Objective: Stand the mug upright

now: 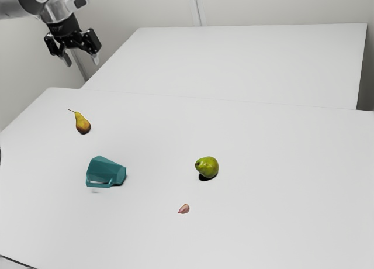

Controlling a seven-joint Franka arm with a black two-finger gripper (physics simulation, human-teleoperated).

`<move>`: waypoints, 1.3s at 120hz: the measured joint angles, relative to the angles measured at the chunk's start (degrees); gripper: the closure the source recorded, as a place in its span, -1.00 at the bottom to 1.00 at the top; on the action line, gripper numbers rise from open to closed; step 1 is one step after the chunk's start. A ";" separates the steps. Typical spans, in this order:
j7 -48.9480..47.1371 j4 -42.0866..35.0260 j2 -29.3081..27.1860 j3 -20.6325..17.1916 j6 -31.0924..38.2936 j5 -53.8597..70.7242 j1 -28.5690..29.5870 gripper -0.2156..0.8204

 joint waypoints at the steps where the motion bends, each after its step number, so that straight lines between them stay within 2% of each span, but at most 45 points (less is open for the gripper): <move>1: 0.04 -0.02 -0.13 0.00 -0.23 -0.25 -0.04 -0.56; 24: 0.93 -1.93 -2.37 1.01 -3.28 -3.26 -1.53 -0.56; 32: 1.20 -5.24 -4.76 2.01 -3.18 -4.20 -1.33 -0.55; 40: 2.25 -11.91 -6.08 5.48 -1.77 -8.43 -1.61 -0.55; 50: 4.98 -21.50 -6.02 11.56 1.57 -14.97 -1.70 -0.55; 70: 12.52 -31.84 -2.70 17.33 7.91 -26.26 6.95 -0.55; 90: 22.09 -35.33 5.96 18.54 12.34 -38.52 8.69 -0.55; 100: 26.78 -36.46 8.45 18.71 13.48 -43.55 9.05 -0.55; 126: 37.98 -43.29 7.68 21.34 12.43 -54.43 9.21 -0.55; 156: 47.91 -47.29 5.56 21.62 11.00 -58.41 8.07 -0.55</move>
